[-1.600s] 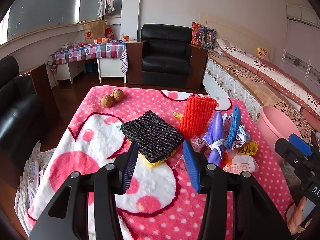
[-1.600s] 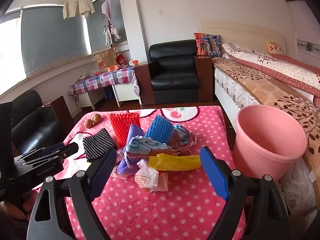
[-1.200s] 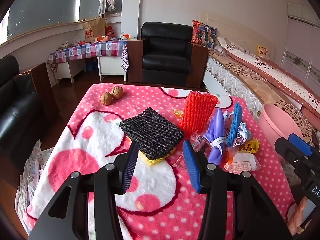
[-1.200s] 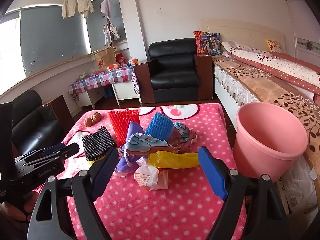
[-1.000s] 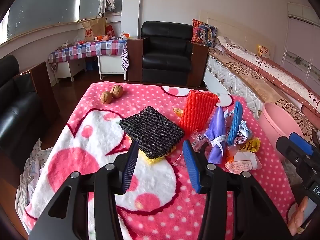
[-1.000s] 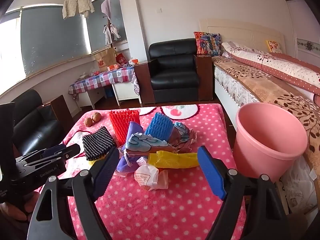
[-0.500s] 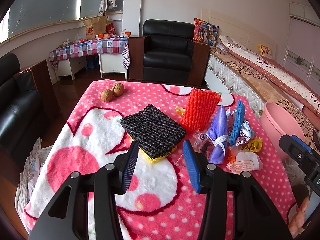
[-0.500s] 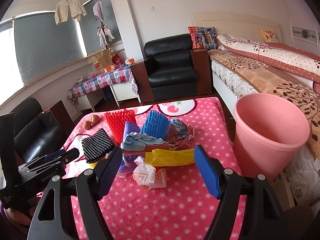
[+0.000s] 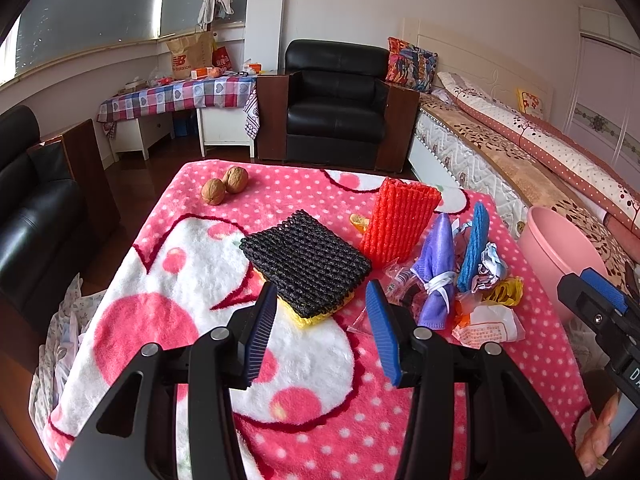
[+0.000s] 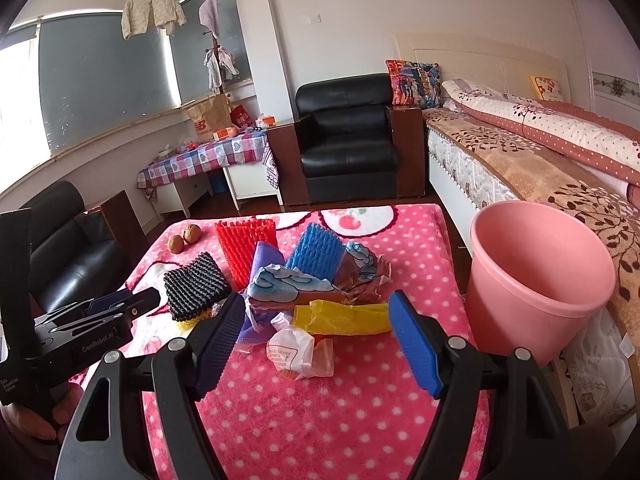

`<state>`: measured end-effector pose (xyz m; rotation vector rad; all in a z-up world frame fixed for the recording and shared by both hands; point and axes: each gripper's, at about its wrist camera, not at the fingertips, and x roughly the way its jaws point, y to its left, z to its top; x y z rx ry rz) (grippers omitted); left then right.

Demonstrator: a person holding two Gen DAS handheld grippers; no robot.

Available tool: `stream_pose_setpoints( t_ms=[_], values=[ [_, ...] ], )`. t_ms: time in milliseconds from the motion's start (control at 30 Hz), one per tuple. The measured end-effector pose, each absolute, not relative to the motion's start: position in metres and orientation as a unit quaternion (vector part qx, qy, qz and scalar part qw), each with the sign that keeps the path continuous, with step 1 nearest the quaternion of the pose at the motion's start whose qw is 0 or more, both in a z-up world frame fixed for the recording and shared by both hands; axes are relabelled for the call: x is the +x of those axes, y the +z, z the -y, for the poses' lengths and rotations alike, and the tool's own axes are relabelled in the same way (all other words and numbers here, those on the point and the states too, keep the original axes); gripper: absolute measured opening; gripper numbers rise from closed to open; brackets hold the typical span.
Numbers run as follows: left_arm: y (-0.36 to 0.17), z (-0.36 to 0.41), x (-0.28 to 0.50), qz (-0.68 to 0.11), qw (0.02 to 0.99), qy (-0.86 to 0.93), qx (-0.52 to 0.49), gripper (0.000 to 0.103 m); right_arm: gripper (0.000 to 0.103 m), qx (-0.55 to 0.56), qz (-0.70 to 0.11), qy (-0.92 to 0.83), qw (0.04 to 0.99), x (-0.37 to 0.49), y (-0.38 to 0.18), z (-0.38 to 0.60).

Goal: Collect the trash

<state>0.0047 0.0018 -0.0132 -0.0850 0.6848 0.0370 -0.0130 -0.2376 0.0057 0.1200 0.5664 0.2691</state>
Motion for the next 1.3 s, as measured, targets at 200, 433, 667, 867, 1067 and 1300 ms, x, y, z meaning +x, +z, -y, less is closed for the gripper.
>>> stream_pose_setpoints(
  t_ms=[200,433,667,867,1067,1300],
  values=[
    [-0.0134,-0.0019,0.0050,-0.336,0.941,0.018,-0.042,0.047,0.073,0.059,-0.278,0.132,0.950,-0.0133,0.0055,0.2372],
    [-0.0146,-0.0026,0.0065,-0.336,0.941,0.017,-0.043,0.047,0.073,0.059,-0.280,0.132,0.949,-0.0138,0.0047,0.2361],
    [-0.0147,-0.0022,0.0066,-0.337,0.941,0.017,-0.043,0.047,0.073,0.059,-0.280,0.132,0.949,-0.0145,0.0038,0.2346],
    [-0.0144,-0.0026,0.0064,-0.336,0.941,0.017,-0.043,0.047,0.073,0.060,-0.280,0.133,0.949,-0.0141,0.0045,0.2354],
    [-0.0143,-0.0028,0.0065,-0.337,0.941,0.017,-0.043,0.047,0.073,0.059,-0.280,0.133,0.949,-0.0142,0.0043,0.2349],
    [-0.0148,-0.0029,0.0068,-0.337,0.940,0.017,-0.044,0.047,0.073,0.061,-0.281,0.133,0.948,-0.0147,0.0033,0.2352]
  ],
)
